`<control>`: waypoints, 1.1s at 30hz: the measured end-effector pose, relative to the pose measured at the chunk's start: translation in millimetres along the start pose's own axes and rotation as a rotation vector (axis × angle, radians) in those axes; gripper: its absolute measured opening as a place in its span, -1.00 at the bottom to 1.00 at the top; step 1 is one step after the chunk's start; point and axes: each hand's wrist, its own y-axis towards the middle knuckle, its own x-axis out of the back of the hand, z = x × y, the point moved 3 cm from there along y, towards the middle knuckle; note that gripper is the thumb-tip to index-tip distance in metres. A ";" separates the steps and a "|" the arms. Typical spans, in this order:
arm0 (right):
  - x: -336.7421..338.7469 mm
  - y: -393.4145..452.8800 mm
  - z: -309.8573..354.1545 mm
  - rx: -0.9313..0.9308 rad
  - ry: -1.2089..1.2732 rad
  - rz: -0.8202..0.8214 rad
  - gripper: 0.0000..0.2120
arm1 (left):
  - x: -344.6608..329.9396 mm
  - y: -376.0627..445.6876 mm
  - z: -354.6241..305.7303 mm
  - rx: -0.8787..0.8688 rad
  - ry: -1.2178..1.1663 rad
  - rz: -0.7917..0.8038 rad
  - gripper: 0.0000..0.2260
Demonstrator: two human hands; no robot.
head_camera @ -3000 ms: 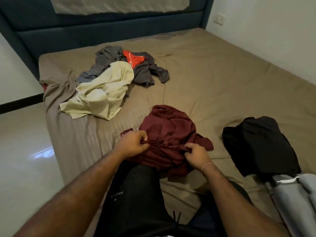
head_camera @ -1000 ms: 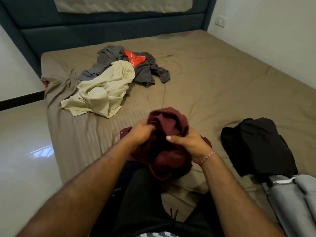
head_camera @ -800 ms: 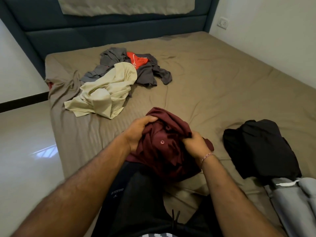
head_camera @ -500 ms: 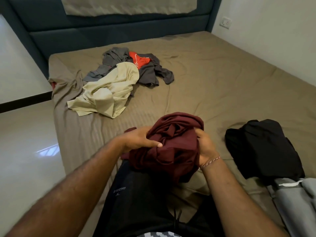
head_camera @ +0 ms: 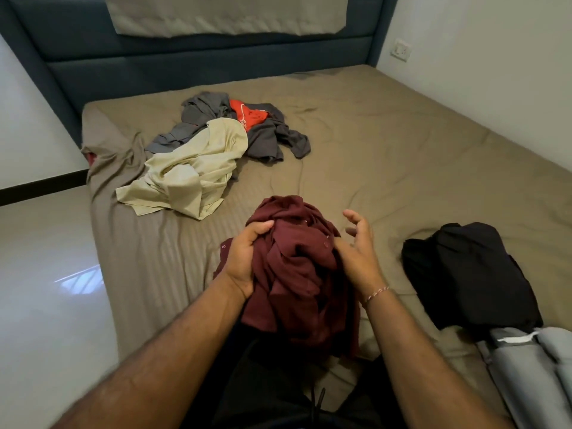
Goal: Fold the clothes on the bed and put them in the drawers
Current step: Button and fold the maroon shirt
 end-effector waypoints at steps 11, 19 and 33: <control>4.6 -8.1 47.8 0.290 -0.189 0.073 -0.79 | -3.5 12.4 -53.4 0.032 0.458 0.059 -0.64; 34.9 -9.2 77.6 -0.279 0.887 0.204 -0.67 | -11.1 44.9 -154.4 -0.252 1.850 -0.661 -0.53; 11.3 -19.0 40.6 -0.375 0.620 -0.014 -0.78 | -8.4 32.1 -24.5 -0.190 0.568 -0.336 -0.70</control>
